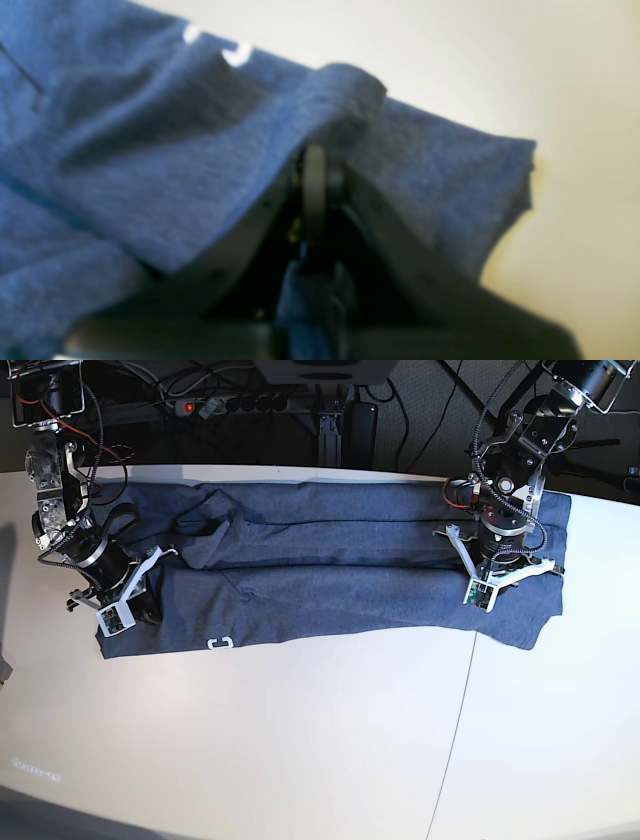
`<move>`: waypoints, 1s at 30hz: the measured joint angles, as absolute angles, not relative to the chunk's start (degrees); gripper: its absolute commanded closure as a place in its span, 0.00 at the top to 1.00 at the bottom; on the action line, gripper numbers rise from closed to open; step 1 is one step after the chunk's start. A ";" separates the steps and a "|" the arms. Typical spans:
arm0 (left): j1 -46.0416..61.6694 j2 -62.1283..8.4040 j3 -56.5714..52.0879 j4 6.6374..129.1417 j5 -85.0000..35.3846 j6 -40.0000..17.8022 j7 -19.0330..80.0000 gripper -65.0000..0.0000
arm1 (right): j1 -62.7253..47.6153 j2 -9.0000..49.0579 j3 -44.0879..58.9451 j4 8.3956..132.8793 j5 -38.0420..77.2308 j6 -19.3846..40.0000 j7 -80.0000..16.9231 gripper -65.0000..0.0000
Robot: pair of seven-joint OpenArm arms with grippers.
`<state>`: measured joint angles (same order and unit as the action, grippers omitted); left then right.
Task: Fold the T-shirt properly
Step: 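Drag the strip end with the left gripper toward the right gripper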
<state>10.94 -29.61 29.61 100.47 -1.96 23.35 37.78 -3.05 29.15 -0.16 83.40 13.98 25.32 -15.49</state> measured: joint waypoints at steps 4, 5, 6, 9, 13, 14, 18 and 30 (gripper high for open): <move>11.55 -28.51 28.16 98.80 -2.15 23.09 35.64 0.05 | -3.05 29.02 -0.16 83.40 15.51 25.34 -15.49 0.00; 11.55 -28.38 27.62 97.54 -2.24 23.00 35.00 0.05 | -3.03 29.04 -0.16 83.40 15.81 25.34 -15.51 0.00; 11.55 -28.21 26.74 96.12 -2.24 22.92 34.57 0.05 | -3.03 29.04 -0.16 83.40 15.81 25.34 -15.51 0.00; 11.33 -27.83 24.08 92.05 -2.57 22.65 32.18 0.05 | -3.05 29.04 -0.16 83.40 15.84 25.34 -15.68 0.00; 10.74 -27.79 22.74 88.05 -2.72 19.62 29.10 0.05 | -3.03 29.02 -0.16 83.40 15.84 25.34 -15.68 0.00; 10.76 -27.77 22.74 87.53 -2.44 19.22 28.73 0.05 | -3.03 28.97 -0.16 83.40 15.84 25.34 -15.70 0.00; 10.09 -27.62 22.74 85.95 -2.68 17.80 27.55 0.05 | -3.03 28.69 -0.16 83.31 15.84 25.34 -15.68 0.00; 3.90 -21.76 22.20 80.55 -2.04 14.41 28.16 0.05 | -2.98 28.71 4.01 75.55 16.97 25.30 -16.80 0.00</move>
